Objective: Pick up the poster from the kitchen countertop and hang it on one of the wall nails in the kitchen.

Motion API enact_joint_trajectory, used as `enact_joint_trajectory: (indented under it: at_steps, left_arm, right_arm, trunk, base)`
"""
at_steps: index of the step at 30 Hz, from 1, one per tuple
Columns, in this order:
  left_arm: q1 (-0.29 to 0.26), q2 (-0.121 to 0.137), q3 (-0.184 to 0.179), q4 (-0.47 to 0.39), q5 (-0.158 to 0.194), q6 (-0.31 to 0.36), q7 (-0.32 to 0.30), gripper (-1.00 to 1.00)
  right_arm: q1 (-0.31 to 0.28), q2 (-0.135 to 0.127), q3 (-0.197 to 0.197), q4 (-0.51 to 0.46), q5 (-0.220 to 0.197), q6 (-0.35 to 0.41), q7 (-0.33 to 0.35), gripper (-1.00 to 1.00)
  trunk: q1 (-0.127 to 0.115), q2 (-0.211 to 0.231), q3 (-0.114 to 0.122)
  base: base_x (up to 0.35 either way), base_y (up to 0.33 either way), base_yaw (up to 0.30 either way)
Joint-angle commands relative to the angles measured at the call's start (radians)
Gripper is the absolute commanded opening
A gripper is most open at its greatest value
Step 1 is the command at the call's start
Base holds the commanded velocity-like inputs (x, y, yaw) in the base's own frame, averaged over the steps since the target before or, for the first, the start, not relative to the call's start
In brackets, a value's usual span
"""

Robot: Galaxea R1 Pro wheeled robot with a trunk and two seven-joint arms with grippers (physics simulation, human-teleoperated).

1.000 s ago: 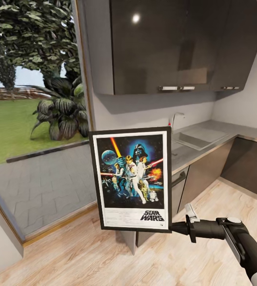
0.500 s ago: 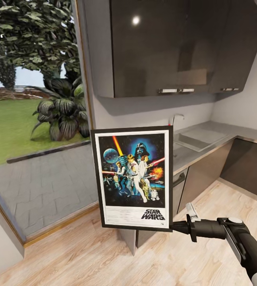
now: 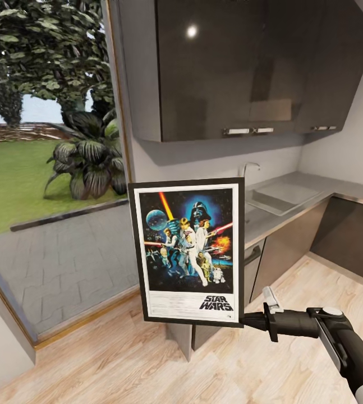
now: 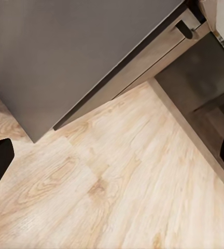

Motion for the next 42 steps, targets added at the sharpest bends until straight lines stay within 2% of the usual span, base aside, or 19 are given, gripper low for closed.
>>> enact_joint_trajectory:
  at_steps: [1,42]
  left_arm:
    - [-0.001,0.0,0.008,0.001,-0.007,-0.006,-0.003,1.0]
    - [-0.001,0.0,0.008,0.001,-0.007,-0.006,-0.003,1.0]
  right_arm:
    - [-0.001,0.0,0.0,0.0,-0.002,0.012,0.004,-1.0]
    - [-0.001,0.0,0.0,0.0,-0.002,0.012,0.004,-1.0]
  trunk:
    - [-0.004,0.006,0.002]
    - [-0.161,0.293,0.13]
  base:
    - [0.0,0.0,0.0]
    - [0.0,0.0,0.0]
